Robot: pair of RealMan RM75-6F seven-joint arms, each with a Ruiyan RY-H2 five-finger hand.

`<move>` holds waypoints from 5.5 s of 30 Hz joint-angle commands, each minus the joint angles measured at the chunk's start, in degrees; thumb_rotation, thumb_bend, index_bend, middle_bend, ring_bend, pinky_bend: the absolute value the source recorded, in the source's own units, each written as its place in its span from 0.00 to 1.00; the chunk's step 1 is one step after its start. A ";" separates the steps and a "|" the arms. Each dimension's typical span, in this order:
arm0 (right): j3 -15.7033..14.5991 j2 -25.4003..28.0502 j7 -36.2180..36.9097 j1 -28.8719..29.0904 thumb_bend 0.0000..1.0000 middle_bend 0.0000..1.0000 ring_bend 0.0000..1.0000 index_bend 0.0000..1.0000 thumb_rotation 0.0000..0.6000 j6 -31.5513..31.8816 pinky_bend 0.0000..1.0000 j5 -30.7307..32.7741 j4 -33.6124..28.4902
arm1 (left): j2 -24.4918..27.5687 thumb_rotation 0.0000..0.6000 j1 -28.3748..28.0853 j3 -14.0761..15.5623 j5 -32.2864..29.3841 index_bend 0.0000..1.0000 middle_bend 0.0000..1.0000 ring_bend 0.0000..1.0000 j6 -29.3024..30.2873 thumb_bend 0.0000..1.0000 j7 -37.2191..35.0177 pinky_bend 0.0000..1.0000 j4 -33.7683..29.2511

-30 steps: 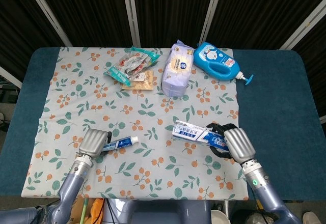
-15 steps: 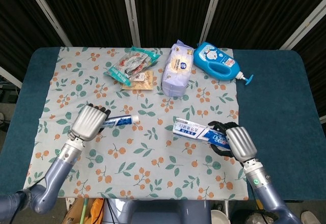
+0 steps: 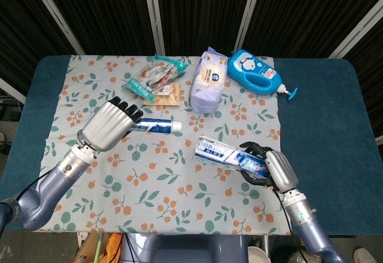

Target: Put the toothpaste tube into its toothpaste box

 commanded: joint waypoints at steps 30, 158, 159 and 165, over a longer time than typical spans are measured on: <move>3.03 4.15 15.22 -1.46 0.32 0.46 0.43 0.30 1.00 -3.07 0.33 3.90 -6.72 | 0.56 1.00 -1.78 -0.31 0.68 0.63 0.70 0.68 0.33 0.44 -5.53 0.64 0.26; 2.19 -2.43 32.84 -4.28 0.32 0.46 0.45 0.31 1.00 6.85 0.42 -0.18 2.85 | -2.31 1.00 15.10 14.52 13.80 0.22 0.20 0.22 33.16 0.07 -17.08 0.31 14.96; 1.78 -3.19 31.53 -4.36 0.32 0.46 0.45 0.31 1.00 6.65 0.42 0.46 3.52 | -3.28 1.00 16.05 15.07 13.82 0.22 0.20 0.22 34.02 0.07 -18.27 0.31 16.30; -0.93 -8.94 21.80 -5.06 0.32 0.47 0.47 0.33 1.00 6.55 0.42 3.67 9.03 | -8.01 1.00 20.58 18.29 13.90 0.23 0.20 0.22 36.77 0.07 -24.45 0.31 22.48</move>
